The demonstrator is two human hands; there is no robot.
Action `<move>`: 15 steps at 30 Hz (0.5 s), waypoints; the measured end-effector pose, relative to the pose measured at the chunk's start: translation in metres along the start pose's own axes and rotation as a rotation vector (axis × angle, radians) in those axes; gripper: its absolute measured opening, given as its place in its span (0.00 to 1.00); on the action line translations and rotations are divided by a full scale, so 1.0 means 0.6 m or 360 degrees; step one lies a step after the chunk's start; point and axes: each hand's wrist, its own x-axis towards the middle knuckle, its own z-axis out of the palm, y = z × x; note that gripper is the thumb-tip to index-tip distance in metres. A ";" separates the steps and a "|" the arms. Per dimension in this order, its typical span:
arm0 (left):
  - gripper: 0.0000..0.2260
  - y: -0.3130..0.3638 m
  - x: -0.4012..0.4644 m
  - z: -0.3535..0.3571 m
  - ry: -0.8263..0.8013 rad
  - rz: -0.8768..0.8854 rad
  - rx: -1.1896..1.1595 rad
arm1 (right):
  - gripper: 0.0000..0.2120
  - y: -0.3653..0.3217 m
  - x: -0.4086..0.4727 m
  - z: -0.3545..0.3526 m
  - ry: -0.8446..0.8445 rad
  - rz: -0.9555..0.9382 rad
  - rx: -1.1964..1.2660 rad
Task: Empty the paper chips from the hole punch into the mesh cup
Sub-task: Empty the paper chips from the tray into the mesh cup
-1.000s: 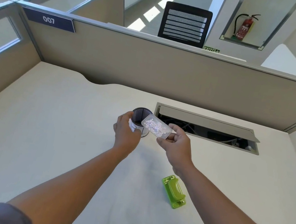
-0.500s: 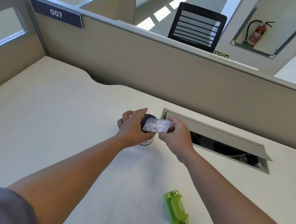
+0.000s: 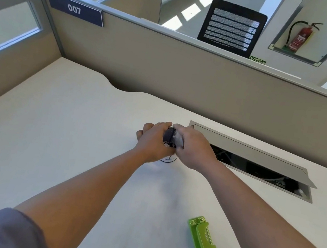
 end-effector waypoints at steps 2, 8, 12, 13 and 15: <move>0.28 -0.002 0.000 -0.001 0.0005 0.0008 -0.0004 | 0.26 0.000 -0.002 0.002 -0.0020 -0.0057 -0.0136; 0.32 -0.003 -0.003 -0.002 0.0027 0.0009 -0.0056 | 0.26 -0.009 -0.014 0.015 0.0112 -0.0124 -0.0223; 0.39 -0.007 -0.001 -0.002 -0.0004 -0.0012 -0.0068 | 0.15 -0.008 -0.024 0.023 0.0320 -0.0194 -0.0282; 0.41 -0.008 0.000 -0.002 -0.0004 -0.0011 -0.0065 | 0.12 -0.007 -0.027 0.024 0.0342 -0.0205 -0.0285; 0.42 -0.009 0.001 -0.003 -0.0001 -0.0002 -0.0035 | 0.09 -0.005 -0.032 0.025 0.0338 -0.0193 -0.0294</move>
